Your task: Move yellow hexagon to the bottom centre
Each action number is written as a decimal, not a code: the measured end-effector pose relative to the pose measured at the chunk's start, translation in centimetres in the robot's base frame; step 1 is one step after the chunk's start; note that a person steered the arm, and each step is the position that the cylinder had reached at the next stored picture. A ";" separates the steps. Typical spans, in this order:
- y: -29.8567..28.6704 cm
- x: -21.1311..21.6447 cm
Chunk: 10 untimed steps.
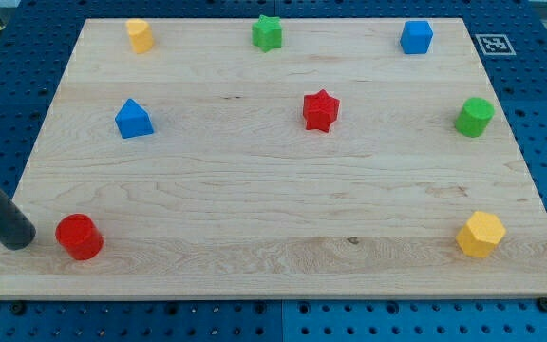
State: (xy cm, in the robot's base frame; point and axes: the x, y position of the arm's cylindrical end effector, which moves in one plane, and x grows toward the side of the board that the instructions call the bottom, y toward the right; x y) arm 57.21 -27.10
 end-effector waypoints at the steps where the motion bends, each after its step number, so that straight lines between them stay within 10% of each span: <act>1: 3.5 0.0; 10: 17.3 -5.0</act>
State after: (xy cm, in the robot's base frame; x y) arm 52.17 -9.82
